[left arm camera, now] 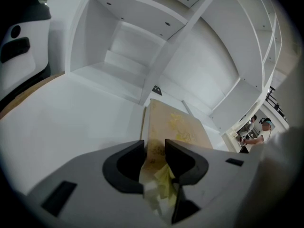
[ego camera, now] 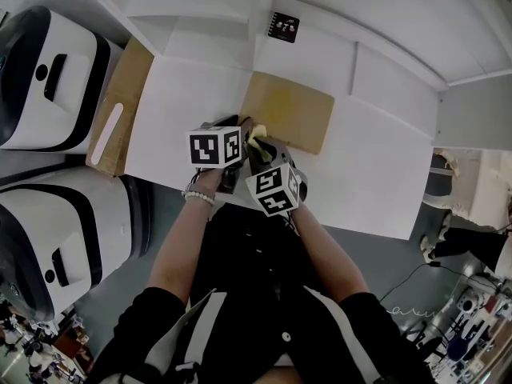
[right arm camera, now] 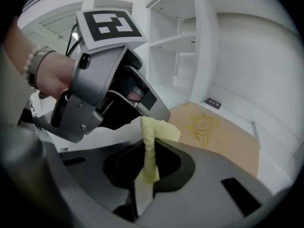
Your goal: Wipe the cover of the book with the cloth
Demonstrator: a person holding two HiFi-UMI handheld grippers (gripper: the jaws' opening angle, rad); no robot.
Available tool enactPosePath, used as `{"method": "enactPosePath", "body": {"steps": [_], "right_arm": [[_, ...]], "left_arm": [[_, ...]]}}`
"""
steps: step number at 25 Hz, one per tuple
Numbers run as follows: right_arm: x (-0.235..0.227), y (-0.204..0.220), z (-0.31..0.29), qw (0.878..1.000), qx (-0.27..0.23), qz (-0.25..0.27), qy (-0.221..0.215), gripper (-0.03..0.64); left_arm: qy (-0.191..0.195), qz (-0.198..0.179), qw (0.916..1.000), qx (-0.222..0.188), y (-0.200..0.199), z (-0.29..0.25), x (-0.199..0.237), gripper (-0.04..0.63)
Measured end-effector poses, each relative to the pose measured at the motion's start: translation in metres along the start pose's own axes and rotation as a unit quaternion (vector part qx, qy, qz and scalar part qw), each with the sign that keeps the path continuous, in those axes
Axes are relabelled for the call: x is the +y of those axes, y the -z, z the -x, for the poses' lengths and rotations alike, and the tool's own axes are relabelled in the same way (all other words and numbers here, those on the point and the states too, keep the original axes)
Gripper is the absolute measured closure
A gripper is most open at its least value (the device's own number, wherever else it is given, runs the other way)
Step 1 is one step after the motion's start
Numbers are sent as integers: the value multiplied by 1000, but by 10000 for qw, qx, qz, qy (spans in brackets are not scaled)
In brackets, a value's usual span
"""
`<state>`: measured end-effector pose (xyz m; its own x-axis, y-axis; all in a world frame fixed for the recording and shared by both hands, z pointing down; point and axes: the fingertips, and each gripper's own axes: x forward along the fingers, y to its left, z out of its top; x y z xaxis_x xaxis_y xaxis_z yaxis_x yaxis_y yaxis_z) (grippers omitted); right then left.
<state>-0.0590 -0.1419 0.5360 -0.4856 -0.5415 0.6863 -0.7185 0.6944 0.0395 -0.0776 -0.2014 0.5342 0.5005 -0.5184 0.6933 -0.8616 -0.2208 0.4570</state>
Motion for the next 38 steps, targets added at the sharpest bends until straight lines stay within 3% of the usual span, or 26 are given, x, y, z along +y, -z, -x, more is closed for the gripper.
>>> {"method": "enactPosePath", "body": {"steps": [21,33,38], "right_arm": [[-63,73,55,9934,402,-791,720,578],[-96,119,92,9818,680,-1243,1266,578],[-108,136,111,9709,707,-1713,1520,578]], "left_arm": [[-15,-138,9999,22,0,0,-1,456],[-27,-152,9999,27,0,0,-1,456],[-30,-147,9999,27,0,0,-1,456]]}}
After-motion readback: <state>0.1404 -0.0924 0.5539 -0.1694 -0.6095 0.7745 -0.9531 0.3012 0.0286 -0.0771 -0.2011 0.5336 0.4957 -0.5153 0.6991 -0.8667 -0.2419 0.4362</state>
